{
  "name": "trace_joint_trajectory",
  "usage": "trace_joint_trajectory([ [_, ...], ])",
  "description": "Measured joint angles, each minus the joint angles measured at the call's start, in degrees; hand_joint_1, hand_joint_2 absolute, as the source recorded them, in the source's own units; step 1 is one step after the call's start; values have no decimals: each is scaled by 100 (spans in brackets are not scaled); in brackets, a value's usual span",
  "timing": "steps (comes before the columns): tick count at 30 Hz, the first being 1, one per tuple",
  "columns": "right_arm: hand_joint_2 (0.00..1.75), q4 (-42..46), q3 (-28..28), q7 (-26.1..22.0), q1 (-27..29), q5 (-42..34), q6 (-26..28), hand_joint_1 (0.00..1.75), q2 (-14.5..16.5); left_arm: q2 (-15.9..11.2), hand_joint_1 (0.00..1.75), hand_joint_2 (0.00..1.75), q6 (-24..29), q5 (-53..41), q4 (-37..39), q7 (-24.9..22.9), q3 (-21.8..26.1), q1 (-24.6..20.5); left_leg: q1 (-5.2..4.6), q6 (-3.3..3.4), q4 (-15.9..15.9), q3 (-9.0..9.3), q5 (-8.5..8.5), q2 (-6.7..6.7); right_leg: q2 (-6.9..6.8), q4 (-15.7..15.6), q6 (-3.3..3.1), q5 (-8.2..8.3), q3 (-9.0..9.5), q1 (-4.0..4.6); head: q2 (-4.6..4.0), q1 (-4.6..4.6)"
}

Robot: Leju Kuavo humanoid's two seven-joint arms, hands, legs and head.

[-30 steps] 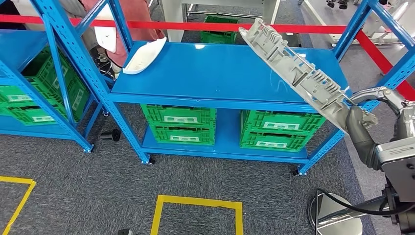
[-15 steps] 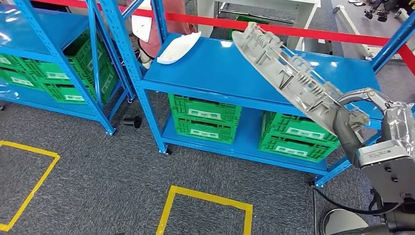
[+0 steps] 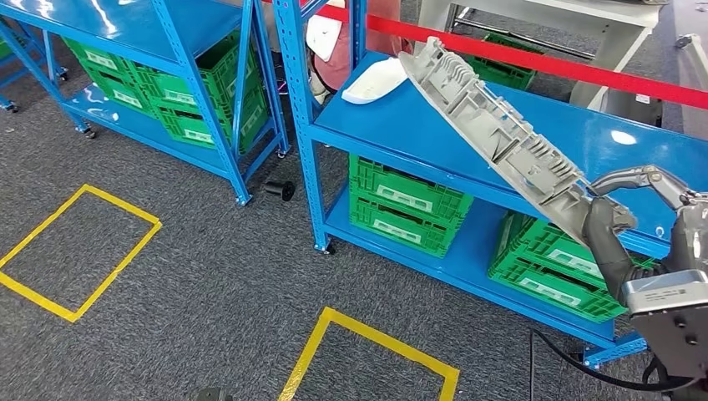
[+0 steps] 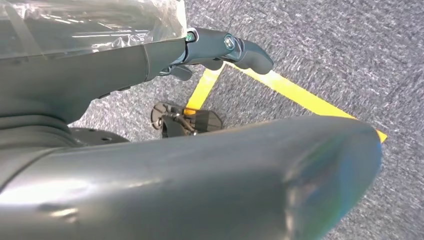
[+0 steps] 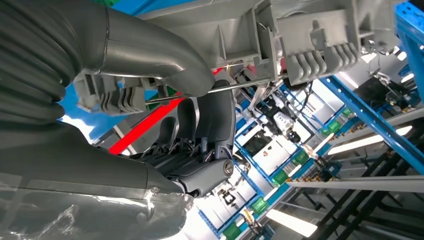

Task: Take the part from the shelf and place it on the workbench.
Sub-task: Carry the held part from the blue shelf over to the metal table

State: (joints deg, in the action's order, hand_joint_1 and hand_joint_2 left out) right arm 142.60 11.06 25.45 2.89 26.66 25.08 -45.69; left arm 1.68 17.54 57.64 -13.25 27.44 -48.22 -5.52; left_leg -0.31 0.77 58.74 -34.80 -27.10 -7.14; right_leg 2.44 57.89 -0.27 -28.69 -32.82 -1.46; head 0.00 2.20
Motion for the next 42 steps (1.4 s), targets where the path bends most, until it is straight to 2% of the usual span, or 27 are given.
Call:
trace_joint_trajectory([
  [2, 175, 38, 2, 27, 19, 59, 1, 175, 6, -2, 0, 0, 4, 11, 0, 58, -2, 8, -17, -80, 254, -113, -175, 273, -136, -68, -56, 22, 60, -23, 0, -46],
  [4, 175, 76, 7, 53, 41, 119, 0, 175, 18, 0, 0, 0, -6, 28, 0, 99, -2, -6, 14, -156, 927, -417, -505, 568, -277, -73, -85, 8, 96, -19, 0, -119],
  [6, 175, 102, 22, 76, 54, 170, -1, 175, 36, 0, 0, 0, -19, 38, 0, 113, -2, -12, 63, -205, 1483, -684, -667, 639, -420, -48, -85, -23, 104, -19, 0, -162],
  [7, 175, 113, 32, 85, 59, 191, -1, 175, 44, 0, 0, 0, -13, 38, 0, 117, -2, -9, 80, -219, 1483, -686, -599, 652, -485, -30, -75, -43, 108, -22, 0, -179],
  [9, 175, 129, 43, 97, 65, 224, -1, 175, 59, -1, 0, 0, 42, 27, 0, 135, -2, -7, 93, -219, 896, -396, -249, 754, -606, 13, -42, -96, 132, -25, 0, -204],
  [11, 175, 152, 44, 103, 72, 254, 5, 175, 68, 1, 0, 0, 141, 5, 0, 156, -4, -28, 32, -164, 272, -77, -55, 1019, -717, 48, 14, -149, 156, 0, 0, -229],
  [12, 175, 166, 46, 105, 75, 269, 10, 175, 73, 2, 0, 0, 190, -3, 0, 162, -5, -40, -2, -122, 124, -9, -46, 1108, -774, 56, 45, -166, 165, 15, 0, -229],
  [13, 175, 181, 49, 106, 77, 282, 16, 175, 75, 3, 0, 0, 231, -7, 0, 165, -6, -47, -33, -77, 100, -2, -71, 1131, -835, 52, 76, -173, 171, 28, 0, -223],
  [15, 175, 203, 65, 107, 78, 303, 27, 175, 78, 3, 0, 0, 279, -9, 0, 164, -9, -37, -24, 8, 64, -12, -44, 997, -932, 37, 136, -201, 199, 19, 0, -199],
  [17, 175, 224, 84, 106, 84, 317, 42, 175, 78, 5, 0, 0, 299, -8, 0, 162, -11, -33, 2, 87, 16, -5, -4, 856, -727, 245, 169, -386, 129, -2, 0, -165],
  [19, 175, 237, 104, 101, 93, 330, 59, 175, 81, 12, 0, 0, 306, -4, 0, 162, -11, -46, 7, 136, -2, -5, 14, 711, -387, 898, 161, -726, -178, -10, 0, -97],
  [20, 175, 239, 118, 97, 96, 338, 68, 175, 87, 17, 0, 0, 308, 1, 0, 161, -11, -50, 1, 147, -1, -7, 15, 635, -306, 1272, 154, -862, -374, -4, 0, -67],
  [21, 175, 240, 134, 92, 100, 347, 75, 175, 94, 22, 0, 0, 310, 5, 0, 159, -11, -49, -6, 151, 2, -6, 15, 557, -276, 1525, 147, -907, -523, 0, 0, -47],
  [22, 175, 240, 152, 87, 104, 355, 80, 175, 101, 26, 0, 0, 313, 10, 0, 156, -11, -47, -12, 154, 8, -3, 15, 476, -266, 1589, 139, -840, -589, 4, 0, -36],
  [23, 175, 243, 166, 83, 107, 363, 84, 175, 106, 28, 0, 0, 315, 14, 0, 154, -11, -46, -15, 154, 19, -1, 14, 391, -248, 1424, 128, -664, -551, 5, 0, -26],
  [24, 175, 247, 174, 79, 108, 369, 89, 175, 108, 29, 0, 0, 317, 16, 0, 153, -11, -46, -15, 149, 35, 0, 11, 308, -187, 1092, 112, -424, -433, 2, 0, -15],
  [26, 175, 257, 185, 72, 109, 379, 102, 175, 112, 34, 0, 0, 315, 19, 0, 152, -11, -53, -14, 120, 80, -39, 7, 156, 87, 430, 79, -116, -174, -23, 0, -2],
  [28, 175, 267, 191, 62, 101, 384, 121, 175, 120, 38, 0, 0, 305, 27, 0, 144, -11, -55, 12, 52, 101, -119, 32, 29, 242, 188, 59, -99, -92, -24, 0, 3],
  [30, 175, 272, 202, 46, 82, 385, 132, 175, 130, 35, 0, 0, 292, 36, 0, 133, -13, -40, 34, -31, 111, -164, 60, -52, 124, 125, 19, -81, -77, -13, 0, 11],
  [32, 175, 272, 223, 29, 74, 384, 136, 175, 144, 33, 0, 0, 278, 39, 0, 117, -13, -31, 10, -114, 321, -244, -42, 196, -33, 50, -42, -57, -3, -25, 0, -29],
  [34, 175, 271, 240, 10, 66, 382, 138, 175, 157, 33, 0, 0, 259, 40, 0, 96, -13, -50, 17, -194, 886, -474, -343, 546, -196, 14, -84, -62, 66, -22, 0, -103],
  [36, 175, 270, 260, -4, 53, 376, 139, 175, 171, 33, 0, 0, 244, 43, 0, 78, -13, -65, 61, -251, 1465, -733, -601, 636, -354, 19, -100, -84, 88, -15, 0, -152],
  [37, 175, 270, 271, -9, 49, 372, 139, 175, 179, 33, 0, 0, 244, 45, 0, 67, -13, -64, 76, -268, 1555, -776, -602, 645, -429, 24, -97, -96, 94, -15, 0, -169],
  [38, 175, 270, 279, -14, 46, 368, 140, 175, 185, 32, 0, 0, 253, 45, 0, 56, -13, -60, 85, -275, 1444, -718, -500, 659, -499, 29, -87, -111, 103, -16, 0, -186],
  [39, 175, 270, 284, -20, 44, 361, 142, 175, 190, 31, 0, 0, 279, 42, 0, 44, -14, -59, 89, -270, 1151, -566, -323, 695, -564, 34, -73, -127, 120, -16, 0, -201],
  [41, 175, 270, 288, -42, 35, 342, 148, 175, 193, 30, 0, 0, 371, 23, 0, 31, -16, -69, 47, -220, 438, -188, -47, 904, -684, 44, -26, -170, 162, -2, 0, -220],
  [42, 175, 270, 290, -53, 28, 331, 153, 175, 195, 31, 0, 0, 420, 11, 0, 27, -19, -81, 16, -172, 208, -66, -2, 1000, -739, 46, 3, -184, 174, 11, 0, -227],
])
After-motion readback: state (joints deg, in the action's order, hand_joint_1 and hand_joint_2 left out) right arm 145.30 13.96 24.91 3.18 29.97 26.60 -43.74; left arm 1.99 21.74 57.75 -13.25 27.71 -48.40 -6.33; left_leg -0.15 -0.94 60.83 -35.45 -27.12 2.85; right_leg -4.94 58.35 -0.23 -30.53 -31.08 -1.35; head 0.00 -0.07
